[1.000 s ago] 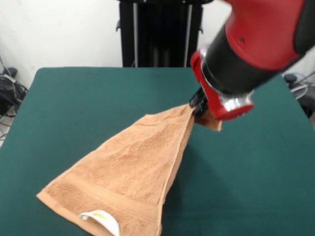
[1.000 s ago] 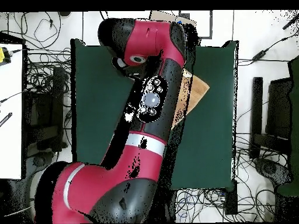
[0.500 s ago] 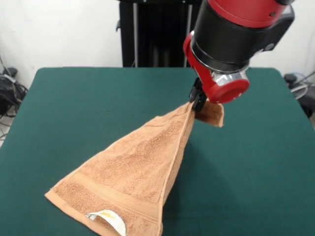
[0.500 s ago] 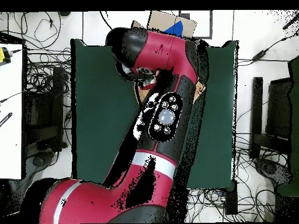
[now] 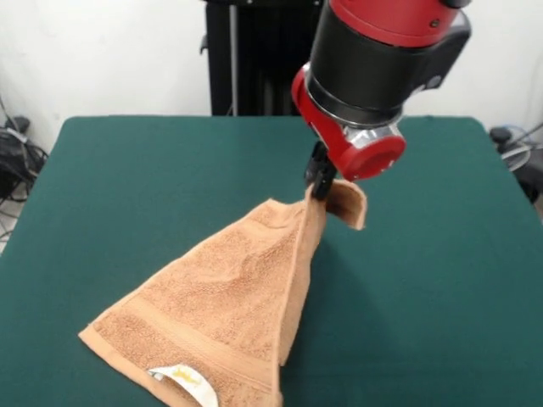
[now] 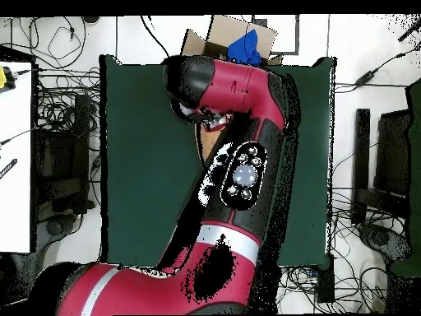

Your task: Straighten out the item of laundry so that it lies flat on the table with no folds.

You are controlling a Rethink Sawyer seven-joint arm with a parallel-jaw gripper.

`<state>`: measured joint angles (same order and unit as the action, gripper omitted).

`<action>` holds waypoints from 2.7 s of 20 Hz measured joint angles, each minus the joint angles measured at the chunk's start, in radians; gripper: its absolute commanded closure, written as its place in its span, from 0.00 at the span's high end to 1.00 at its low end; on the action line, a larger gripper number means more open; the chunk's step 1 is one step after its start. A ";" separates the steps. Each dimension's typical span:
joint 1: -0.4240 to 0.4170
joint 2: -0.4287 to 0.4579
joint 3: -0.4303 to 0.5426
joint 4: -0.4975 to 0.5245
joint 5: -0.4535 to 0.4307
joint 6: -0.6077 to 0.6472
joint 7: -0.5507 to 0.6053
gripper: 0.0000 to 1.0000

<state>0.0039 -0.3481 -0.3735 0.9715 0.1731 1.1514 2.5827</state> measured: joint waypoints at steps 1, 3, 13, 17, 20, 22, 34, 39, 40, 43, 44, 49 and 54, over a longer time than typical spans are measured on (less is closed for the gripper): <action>-0.001 -0.006 0.003 0.010 -0.009 0.000 -0.012 0.00; 0.000 -0.017 0.008 0.030 -0.022 0.000 -0.034 0.00; -0.004 -0.098 0.098 0.168 -0.017 -0.021 -0.061 0.00; -0.012 -0.116 0.140 0.203 -0.008 -0.049 -0.061 0.00; -0.027 -0.124 0.186 0.221 -0.008 -0.080 -0.061 0.00; -0.036 -0.124 0.208 0.225 -0.008 -0.093 -0.061 0.00; -0.131 -0.123 0.352 0.276 -0.016 -0.254 -0.062 0.00; -0.184 -0.125 0.429 0.318 -0.025 -0.304 -0.095 0.00; -0.190 -0.126 0.438 0.324 -0.025 -0.305 -0.101 0.00; -0.217 -0.129 0.479 0.350 -0.025 -0.313 -0.134 0.00; -0.223 -0.130 0.489 0.356 -0.025 -0.315 -0.142 0.00; -0.252 -0.144 0.542 0.396 -0.025 -0.327 -0.183 0.00; -0.261 -0.146 0.569 0.407 -0.025 -0.337 -0.185 0.00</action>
<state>-0.2573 -0.4943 0.1953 1.3787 0.1480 0.8144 2.3979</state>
